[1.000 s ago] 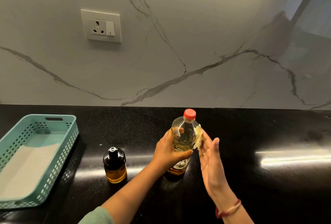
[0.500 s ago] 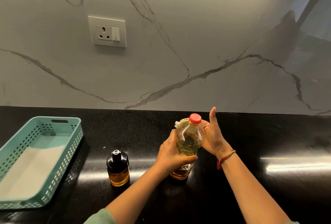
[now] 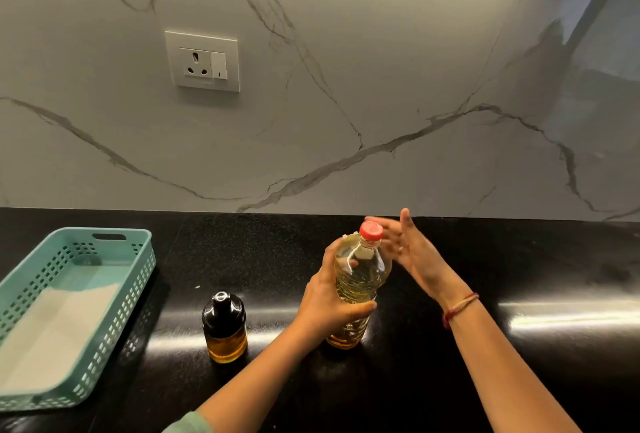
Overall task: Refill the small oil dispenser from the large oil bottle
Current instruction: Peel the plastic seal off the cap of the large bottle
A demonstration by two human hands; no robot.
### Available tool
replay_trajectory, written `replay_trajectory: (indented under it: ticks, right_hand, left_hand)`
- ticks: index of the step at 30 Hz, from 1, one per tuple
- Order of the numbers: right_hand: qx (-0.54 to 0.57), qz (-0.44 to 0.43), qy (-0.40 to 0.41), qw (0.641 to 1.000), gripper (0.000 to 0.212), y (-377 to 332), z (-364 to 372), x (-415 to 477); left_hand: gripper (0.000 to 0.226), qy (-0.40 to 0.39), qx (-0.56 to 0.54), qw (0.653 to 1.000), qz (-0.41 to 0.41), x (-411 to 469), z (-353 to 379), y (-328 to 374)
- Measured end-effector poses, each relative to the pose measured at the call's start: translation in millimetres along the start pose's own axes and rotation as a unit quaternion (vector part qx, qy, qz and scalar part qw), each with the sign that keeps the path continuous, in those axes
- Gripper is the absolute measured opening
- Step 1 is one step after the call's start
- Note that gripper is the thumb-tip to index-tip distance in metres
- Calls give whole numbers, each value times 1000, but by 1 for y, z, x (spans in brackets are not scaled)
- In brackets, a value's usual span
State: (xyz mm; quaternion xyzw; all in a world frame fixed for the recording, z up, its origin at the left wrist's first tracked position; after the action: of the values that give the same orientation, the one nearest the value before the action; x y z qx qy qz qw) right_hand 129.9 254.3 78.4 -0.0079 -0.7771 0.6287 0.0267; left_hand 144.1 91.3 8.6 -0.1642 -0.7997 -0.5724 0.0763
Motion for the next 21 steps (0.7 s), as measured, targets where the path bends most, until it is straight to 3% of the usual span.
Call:
replay_trajectory:
  ticks: [3,6,9,13,18,21]
  right_hand:
    - [-130,-205,111,964,51,-41,-10,-21]
    - [-266,-345,91,896,41,-76,0,-42]
    - [-369,-366,60,852,35,-82,11,-44]
    - [-377,-374,61,845,30,-79,13,-43]
    - [-352,-363,71,860,28,-78,14,-44]
    - [-344,-362,70,864,28,-77,13,-44]
  left_hand:
    - [106,1,-3,1000,7,1,0,0]
    - [105,3,-11,1000,7,2,0,-1]
    - [106,-7,-16,1000,7,2,-2,1]
    - [101,5,-24,999,21,-2,-16,-1]
    - [59,90,-254,963,-21,-17,-22,4]
    - [34,120,-307,941,-71,-13,-14,10]
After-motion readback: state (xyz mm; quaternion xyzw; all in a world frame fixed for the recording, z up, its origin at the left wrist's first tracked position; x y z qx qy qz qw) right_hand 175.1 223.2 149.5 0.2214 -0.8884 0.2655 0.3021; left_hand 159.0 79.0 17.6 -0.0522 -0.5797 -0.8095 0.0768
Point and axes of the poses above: each hand's wrist, its own x-axis towards the middle knuckle, its own z-axis out of the palm, y = z × x, the point moved 3 cm from there along x, towards the middle knuckle, and after that the axes turned 9 degrees about y, right-handed, at the moved point
